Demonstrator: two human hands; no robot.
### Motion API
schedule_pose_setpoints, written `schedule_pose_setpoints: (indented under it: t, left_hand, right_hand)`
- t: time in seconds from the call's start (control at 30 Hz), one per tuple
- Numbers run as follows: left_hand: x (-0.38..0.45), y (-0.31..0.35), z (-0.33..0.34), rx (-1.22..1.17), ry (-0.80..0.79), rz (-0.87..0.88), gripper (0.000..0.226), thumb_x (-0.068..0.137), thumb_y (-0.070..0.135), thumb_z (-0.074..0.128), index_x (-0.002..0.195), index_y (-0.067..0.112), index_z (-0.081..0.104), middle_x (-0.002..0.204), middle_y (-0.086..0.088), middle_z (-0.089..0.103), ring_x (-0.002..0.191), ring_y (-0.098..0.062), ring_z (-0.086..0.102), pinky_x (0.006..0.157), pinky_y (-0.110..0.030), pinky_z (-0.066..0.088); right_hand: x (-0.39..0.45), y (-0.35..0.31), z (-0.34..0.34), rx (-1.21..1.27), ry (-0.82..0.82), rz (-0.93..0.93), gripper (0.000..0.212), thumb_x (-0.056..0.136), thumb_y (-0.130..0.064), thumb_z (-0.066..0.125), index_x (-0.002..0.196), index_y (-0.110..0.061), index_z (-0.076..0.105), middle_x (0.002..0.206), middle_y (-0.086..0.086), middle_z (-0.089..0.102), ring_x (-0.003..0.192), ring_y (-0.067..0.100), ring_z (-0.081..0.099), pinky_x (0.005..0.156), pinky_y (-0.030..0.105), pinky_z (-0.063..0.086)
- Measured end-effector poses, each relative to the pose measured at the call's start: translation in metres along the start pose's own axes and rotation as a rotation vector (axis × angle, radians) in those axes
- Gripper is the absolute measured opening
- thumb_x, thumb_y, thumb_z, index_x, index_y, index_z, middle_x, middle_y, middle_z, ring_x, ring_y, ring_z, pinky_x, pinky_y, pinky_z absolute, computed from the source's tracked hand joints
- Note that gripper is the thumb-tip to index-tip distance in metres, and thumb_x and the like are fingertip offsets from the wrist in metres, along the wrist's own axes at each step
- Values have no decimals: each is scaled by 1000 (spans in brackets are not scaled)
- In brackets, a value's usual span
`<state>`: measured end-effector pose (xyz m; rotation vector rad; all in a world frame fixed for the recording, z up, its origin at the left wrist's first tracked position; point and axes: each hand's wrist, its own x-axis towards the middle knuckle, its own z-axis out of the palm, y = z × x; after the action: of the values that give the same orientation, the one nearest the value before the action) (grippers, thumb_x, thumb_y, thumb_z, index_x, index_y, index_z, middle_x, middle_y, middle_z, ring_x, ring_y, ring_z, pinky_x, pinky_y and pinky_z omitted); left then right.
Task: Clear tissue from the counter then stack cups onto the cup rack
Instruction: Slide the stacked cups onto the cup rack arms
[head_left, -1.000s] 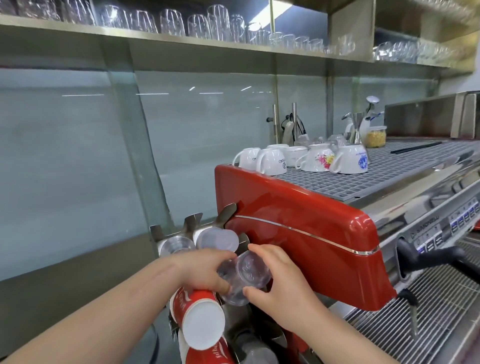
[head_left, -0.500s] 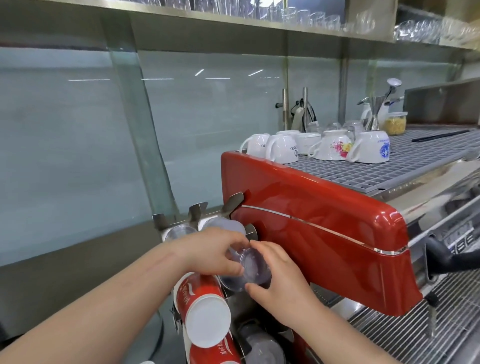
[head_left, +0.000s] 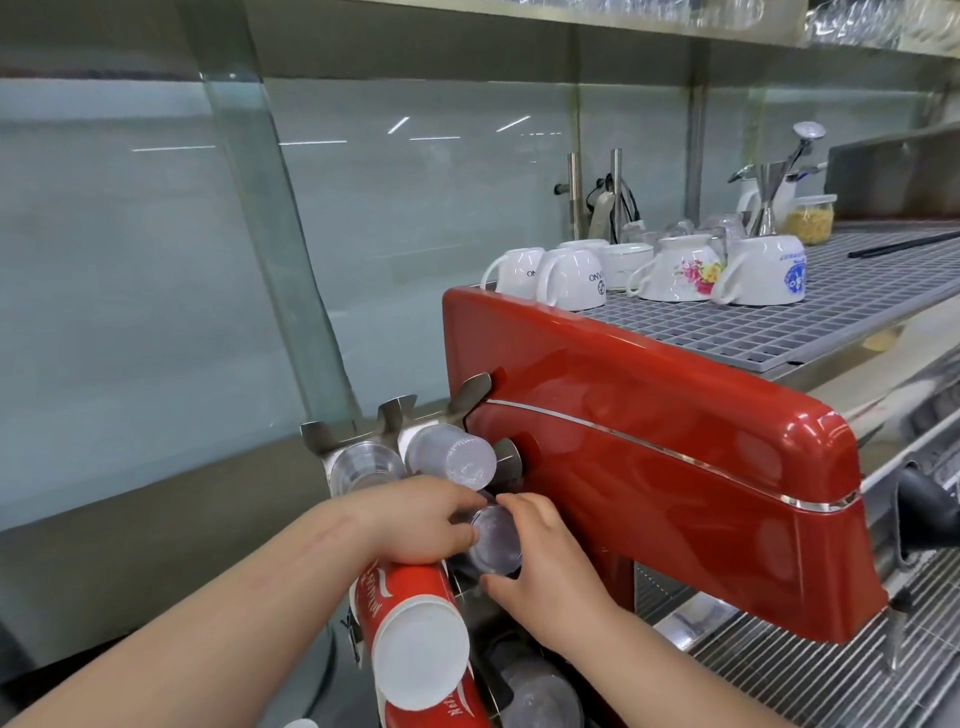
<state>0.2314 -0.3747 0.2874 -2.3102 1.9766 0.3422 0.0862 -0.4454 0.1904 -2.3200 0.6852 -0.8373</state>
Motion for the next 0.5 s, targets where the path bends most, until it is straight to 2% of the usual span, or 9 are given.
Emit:
schedule_pose_setpoints:
  t: [0.17,0.37,0.5]
  left_hand:
    - [8,-6,2,-4,-41,-29,37,89,37,46,126,37,52,127,5,63,114,-19,58,99,-40,46]
    - [7,-5,2,-47,-52,-15,34,89,38,47,122,39,54,124,8,64,111,-16,58,98,-37,47]
    - [5,-6,1,-79,-43,-8,31,89,40,49,119,44,57,117,13,65,107,-11,59,96,-36,48]
  right_hand:
    - [8,0,8,-82,-17,-1,70,81,-26,68,143,-19,35,144,-1,35,129,18,44,104,24,38]
    - [8,4,12,-132,-51,18,73,80,-26,69,143,-18,32,143,-1,31,129,19,43,104,26,40]
    - [5,4,9,-154,-120,43,82,80,-24,69,148,-15,24,146,-1,25,133,19,38,110,27,35]
